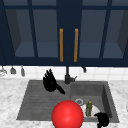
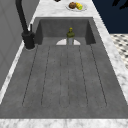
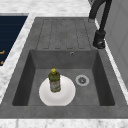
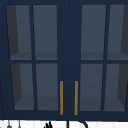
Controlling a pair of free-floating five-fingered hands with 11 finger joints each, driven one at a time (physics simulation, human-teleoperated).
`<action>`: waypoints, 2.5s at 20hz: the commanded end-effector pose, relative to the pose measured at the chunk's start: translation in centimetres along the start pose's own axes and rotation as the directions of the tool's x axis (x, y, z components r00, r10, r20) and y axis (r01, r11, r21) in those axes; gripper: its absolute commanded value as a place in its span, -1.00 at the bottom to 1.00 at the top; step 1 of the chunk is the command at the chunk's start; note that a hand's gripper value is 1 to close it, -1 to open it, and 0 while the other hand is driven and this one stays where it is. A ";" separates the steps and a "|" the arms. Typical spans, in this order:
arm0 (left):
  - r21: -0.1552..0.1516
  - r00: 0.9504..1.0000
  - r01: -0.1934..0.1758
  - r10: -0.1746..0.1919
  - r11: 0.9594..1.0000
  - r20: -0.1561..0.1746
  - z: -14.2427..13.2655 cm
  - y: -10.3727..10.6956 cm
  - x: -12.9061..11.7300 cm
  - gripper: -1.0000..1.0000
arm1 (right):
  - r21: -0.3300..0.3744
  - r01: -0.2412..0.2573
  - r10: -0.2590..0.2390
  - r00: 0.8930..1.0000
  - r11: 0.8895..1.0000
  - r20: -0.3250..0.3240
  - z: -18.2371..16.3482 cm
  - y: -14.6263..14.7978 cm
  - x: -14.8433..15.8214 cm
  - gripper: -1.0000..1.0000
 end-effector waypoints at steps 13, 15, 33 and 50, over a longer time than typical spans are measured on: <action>0.143 0.999 -0.036 0.041 0.989 -0.032 3.0 2.8 -3.1 -1.00 | 0.000 0.000 0.000 1.000 1.000 0.000 0.0 0.0 0.0 0.00; 0.147 0.999 -0.037 0.043 0.988 -0.033 3.4 3.1 -3.4 -1.00 | 0.000 0.000 0.000 1.000 1.000 0.000 0.0 0.0 0.0 0.00; 0.123 0.998 -0.006 0.014 0.992 -0.066 1.3 3.4 -3.2 -1.00 | 0.000 0.000 0.000 1.000 1.000 0.000 0.0 0.0 0.0 0.00; 0.210 0.995 0.020 0.001 0.977 -0.099 -3.9 3.3 -2.9 -1.00 | 0.000 0.000 0.000 1.000 1.000 0.000 0.0 0.0 0.0 0.00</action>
